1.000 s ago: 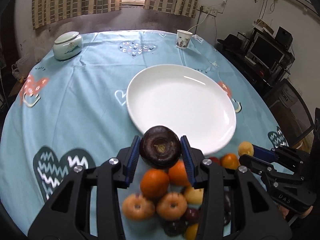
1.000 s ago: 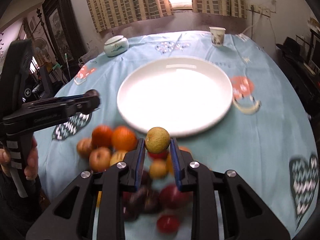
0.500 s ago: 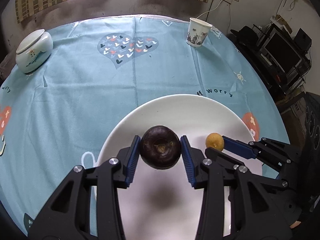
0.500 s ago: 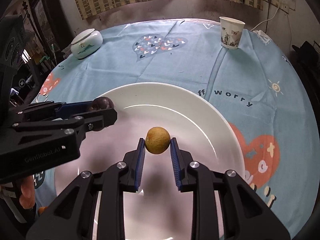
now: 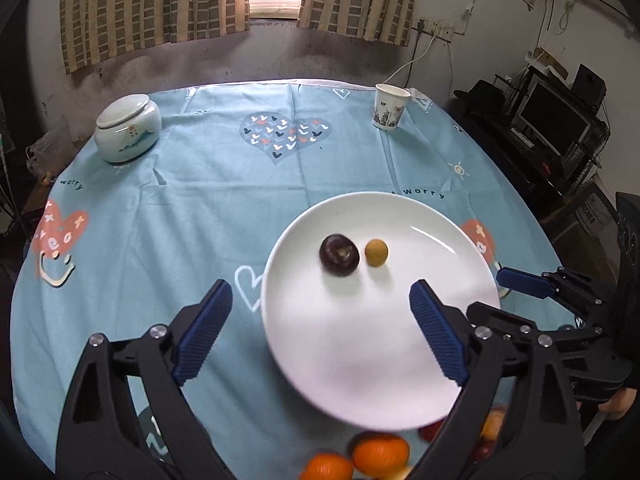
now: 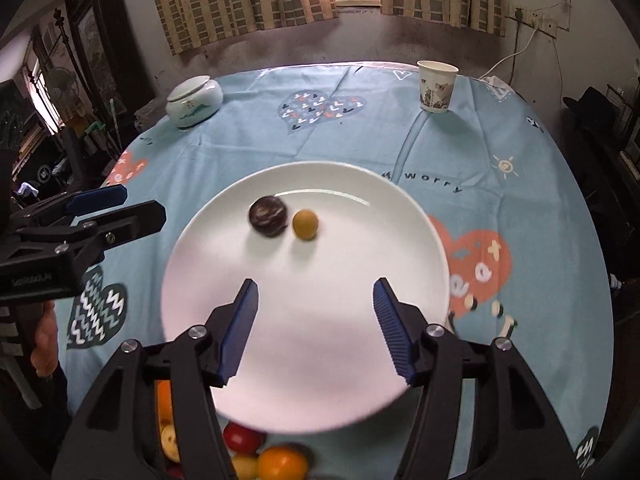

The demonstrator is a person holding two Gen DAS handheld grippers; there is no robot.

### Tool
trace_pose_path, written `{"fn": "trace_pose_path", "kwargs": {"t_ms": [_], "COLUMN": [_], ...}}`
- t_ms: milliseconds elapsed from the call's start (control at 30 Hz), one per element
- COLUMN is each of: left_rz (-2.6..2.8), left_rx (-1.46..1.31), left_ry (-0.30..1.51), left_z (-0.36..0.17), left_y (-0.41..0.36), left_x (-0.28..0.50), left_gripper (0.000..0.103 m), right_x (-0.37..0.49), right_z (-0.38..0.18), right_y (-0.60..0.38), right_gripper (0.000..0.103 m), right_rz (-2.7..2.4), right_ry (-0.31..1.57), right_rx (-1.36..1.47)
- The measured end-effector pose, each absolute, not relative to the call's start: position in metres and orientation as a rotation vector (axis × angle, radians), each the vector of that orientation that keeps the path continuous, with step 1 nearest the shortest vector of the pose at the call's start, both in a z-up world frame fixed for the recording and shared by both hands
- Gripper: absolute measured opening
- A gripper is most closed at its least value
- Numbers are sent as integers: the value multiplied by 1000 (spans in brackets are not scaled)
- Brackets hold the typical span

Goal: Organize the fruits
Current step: 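Grasp a pale pear with the left tool while the right tool grasps a striped apple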

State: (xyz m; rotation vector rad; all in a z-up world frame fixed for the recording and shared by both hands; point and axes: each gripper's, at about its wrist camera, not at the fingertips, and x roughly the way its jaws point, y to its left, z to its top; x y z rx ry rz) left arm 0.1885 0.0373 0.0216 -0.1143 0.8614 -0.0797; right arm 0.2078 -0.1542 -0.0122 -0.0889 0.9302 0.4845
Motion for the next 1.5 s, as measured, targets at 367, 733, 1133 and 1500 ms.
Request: {"fn": "trace_pose_path", "kwargs": {"t_ms": [367, 733, 1133, 1500], "left_rz": [76, 33, 48, 12], "left_rx": [-130, -100, -81, -68], "left_ry": [848, 929, 968, 974], "left_z": [-39, -68, -77, -92], "left_y": [73, 64, 64, 55], "left_x": [41, 11, 13, 38], "left_gripper": [98, 98, 98, 92], "right_x": [67, 70, 66, 54], "right_z": [-61, -75, -71, -86], "right_y": [-215, -218, -231, -240], "right_gripper": [63, 62, 41, 42], "right_rz": [325, 326, 299, 238], "right_ry": [946, 961, 926, 977], "right_rx": [-13, 117, 199, 116]}}
